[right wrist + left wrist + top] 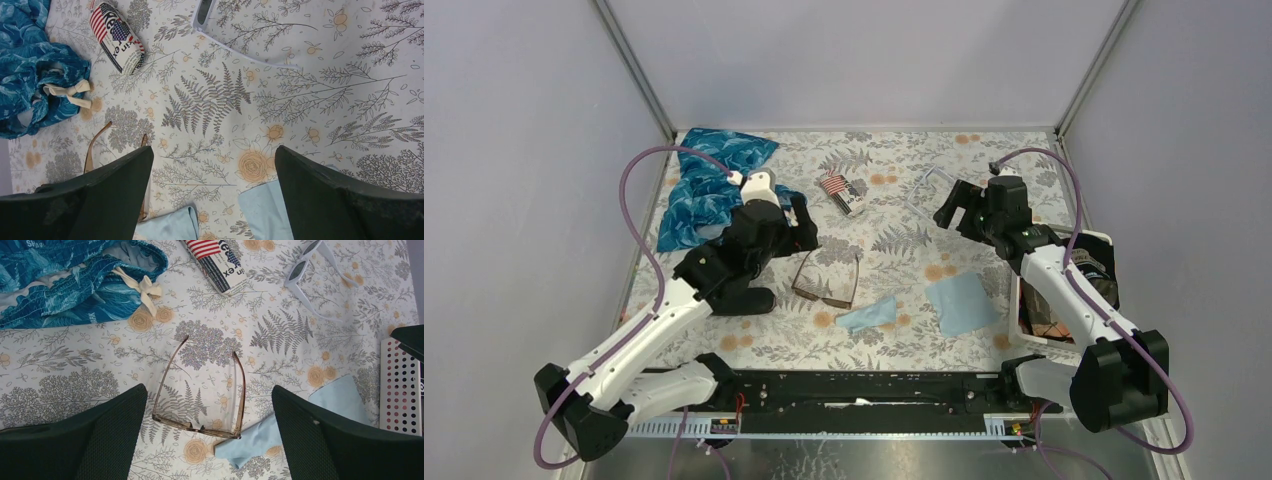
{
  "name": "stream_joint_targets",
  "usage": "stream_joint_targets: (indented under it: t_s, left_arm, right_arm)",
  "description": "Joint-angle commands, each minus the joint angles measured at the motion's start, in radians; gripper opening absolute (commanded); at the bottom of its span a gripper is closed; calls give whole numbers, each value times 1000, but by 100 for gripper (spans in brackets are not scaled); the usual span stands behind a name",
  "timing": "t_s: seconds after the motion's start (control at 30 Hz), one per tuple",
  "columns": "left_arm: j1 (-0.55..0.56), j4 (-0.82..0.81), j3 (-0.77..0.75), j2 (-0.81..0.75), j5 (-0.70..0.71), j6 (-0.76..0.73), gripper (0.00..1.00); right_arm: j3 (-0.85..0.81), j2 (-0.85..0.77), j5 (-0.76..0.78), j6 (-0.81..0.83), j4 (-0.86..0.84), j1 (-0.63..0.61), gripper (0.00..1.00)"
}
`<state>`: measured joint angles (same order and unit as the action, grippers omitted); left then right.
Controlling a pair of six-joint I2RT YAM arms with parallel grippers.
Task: Organize the sunglasses
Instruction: Pick up the sunglasses case from the center of the board.
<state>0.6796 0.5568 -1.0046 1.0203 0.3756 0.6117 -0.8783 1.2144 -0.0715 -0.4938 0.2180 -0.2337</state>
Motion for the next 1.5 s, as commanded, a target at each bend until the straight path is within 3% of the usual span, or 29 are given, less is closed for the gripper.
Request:
stream_joint_targets:
  t_s: [0.0, 0.43, 0.57, 0.77, 0.97, 1.17, 1.3, 1.47]
  left_arm:
    - [-2, -16, 27, -31, 36, 9, 99]
    - [-2, -29, 49, -51, 19, -21, 99]
    - [-1, -83, 86, -39, -112, -66, 99]
    - [57, -197, 162, 2, -272, 9, 99]
    - [92, -191, 201, 33, -241, 52, 99]
    - [86, -63, 159, 21, -96, 125, 99]
    - [15, -35, 172, -27, -123, 154, 99]
    - [-100, -105, 281, -100, -196, 275, 99]
  right_arm:
    - [-2, -27, -9, 22, -27, -3, 100]
    - [7, -13, -51, 5, -60, -3, 100]
    - [50, -43, -93, 0, -145, -7, 100]
    - [161, -110, -102, 7, -351, -92, 100]
    - [63, -4, -13, 80, -261, -238, 100]
    - [-42, 127, -4, 111, -186, -267, 100]
    - [-64, 187, -8, 131, -273, -278, 100]
    - [-240, 335, 39, 193, -195, -303, 100]
